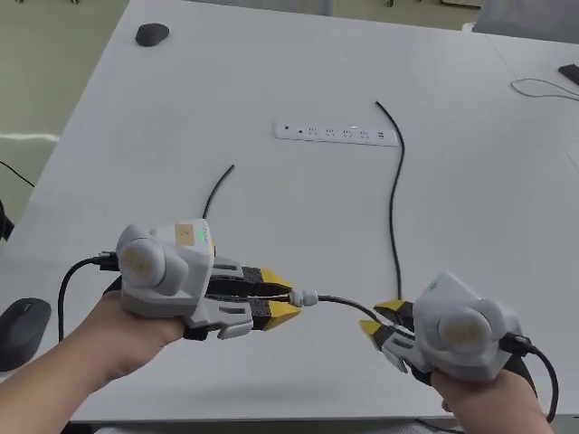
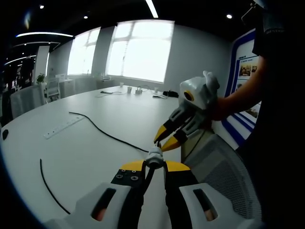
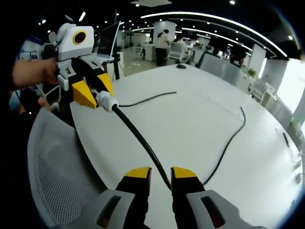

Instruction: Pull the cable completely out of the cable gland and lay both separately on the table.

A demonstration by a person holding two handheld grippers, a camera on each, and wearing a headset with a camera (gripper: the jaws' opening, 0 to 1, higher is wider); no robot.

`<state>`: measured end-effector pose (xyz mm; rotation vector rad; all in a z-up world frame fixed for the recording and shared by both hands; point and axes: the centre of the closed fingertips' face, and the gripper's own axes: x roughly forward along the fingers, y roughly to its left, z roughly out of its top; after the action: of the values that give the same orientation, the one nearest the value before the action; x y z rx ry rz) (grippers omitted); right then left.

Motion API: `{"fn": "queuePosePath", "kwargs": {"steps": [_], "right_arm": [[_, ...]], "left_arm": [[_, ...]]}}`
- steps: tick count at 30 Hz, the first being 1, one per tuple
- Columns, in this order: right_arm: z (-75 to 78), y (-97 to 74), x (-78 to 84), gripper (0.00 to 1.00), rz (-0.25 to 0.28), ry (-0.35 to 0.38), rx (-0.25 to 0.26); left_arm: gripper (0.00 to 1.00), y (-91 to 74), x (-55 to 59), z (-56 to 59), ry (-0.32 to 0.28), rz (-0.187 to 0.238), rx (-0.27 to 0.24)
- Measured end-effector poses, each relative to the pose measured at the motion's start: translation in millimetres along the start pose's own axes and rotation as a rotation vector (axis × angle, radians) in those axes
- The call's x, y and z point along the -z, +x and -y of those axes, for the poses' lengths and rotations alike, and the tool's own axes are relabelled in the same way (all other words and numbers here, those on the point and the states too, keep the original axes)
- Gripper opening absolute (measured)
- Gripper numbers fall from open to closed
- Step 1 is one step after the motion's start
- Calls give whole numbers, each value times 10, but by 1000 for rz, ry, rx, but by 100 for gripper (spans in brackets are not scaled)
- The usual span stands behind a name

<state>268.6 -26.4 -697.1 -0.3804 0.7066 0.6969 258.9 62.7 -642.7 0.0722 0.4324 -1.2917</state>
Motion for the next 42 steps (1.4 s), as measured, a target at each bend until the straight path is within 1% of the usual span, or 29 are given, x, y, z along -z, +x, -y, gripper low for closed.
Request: {"fn": "queuePosePath", "kwargs": {"steps": [3, 6, 7, 11, 13, 15, 17, 20, 25, 27, 28, 35, 37, 42], "right_arm": [[-78, -43, -103, 13, 17, -71, -3], [-159, -66, -226, 13, 39, -112, -4], [-206, -67, -288, 13, 56, -129, -14], [-345, -60, -427, 13, 91, -196, -38], [-373, -47, -462, 13, 91, -216, -34], [-417, -36, -507, 12, 107, -227, -52], [-438, -25, -539, 12, 115, -253, -52], [-445, -18, -549, 10, 114, -262, -55], [-471, -22, -579, 7, 128, -294, -65], [-494, -30, -591, 5, 136, -328, -66], [-497, -27, -591, 5, 135, -333, -67], [-490, -10, -558, 3, 124, -342, -68], [-497, -2, -545, 2, 119, -347, -75], [-500, 4, -536, 1, 116, -342, -84]], "left_arm": [[15, -1, 4, 9, -1, -2, 1], [15, 0, 1, 26, -6, -2, 5], [15, 1, 2, 29, -4, -2, 4], [15, 8, 13, 51, -6, -6, 7], [15, 11, 23, 60, -8, -10, 9], [15, 16, 33, 61, -6, -14, 7], [15, 17, 31, 66, -6, -14, 7], [15, 23, 35, 63, -5, -17, 5], [15, 26, 42, 66, -5, -22, 5], [15, 30, 48, 58, -5, -25, 4], [15, 32, 47, 60, -7, -25, 4], [15, 47, 67, 67, -8, -32, 6], [15, 48, 69, 63, -20, -32, 7], [15, 47, 62, 60, -30, -29, 6]]}}
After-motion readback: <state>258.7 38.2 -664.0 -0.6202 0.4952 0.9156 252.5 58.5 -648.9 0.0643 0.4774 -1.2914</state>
